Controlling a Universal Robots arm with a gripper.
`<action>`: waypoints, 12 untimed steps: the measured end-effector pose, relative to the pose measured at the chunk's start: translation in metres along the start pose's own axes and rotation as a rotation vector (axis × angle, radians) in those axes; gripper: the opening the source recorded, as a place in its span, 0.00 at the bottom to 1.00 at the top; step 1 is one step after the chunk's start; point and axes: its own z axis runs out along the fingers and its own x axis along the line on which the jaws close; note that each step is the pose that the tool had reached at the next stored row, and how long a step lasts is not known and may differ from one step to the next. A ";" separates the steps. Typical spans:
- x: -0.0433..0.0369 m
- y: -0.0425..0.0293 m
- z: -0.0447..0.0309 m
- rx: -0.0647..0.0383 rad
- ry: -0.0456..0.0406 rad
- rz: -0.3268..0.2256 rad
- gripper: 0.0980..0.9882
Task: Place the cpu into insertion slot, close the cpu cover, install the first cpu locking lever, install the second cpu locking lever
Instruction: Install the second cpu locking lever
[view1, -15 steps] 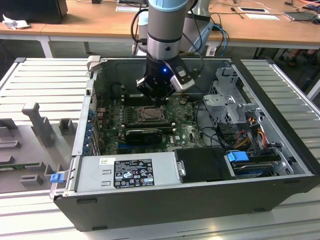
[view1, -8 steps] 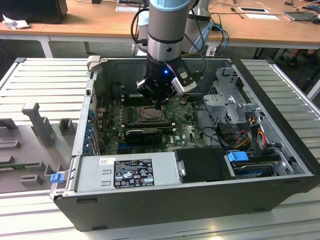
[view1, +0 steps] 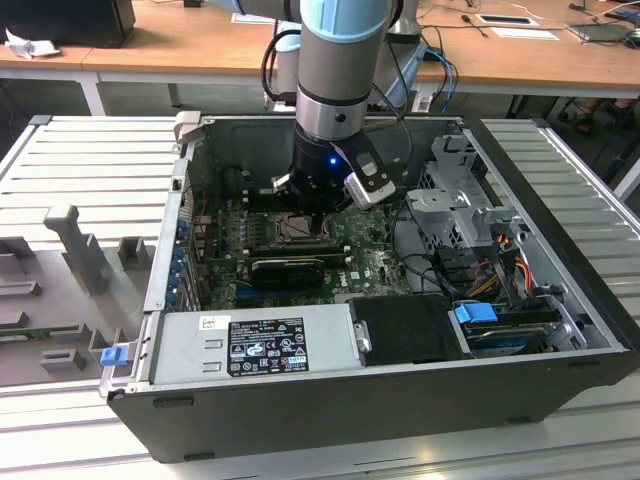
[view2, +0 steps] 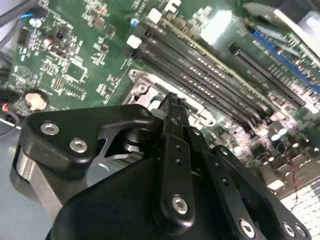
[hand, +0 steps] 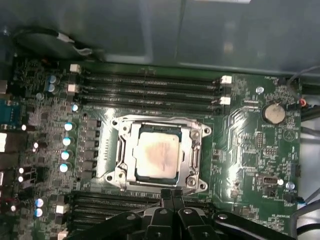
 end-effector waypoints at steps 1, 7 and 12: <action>0.0016 -0.0013 0.0002 0.000 0.0001 0.000 0.01; 0.0282 -0.0030 0.0024 0.000 0.0002 -0.003 0.01; 0.0387 -0.0039 0.0176 -0.005 0.0015 -0.025 0.01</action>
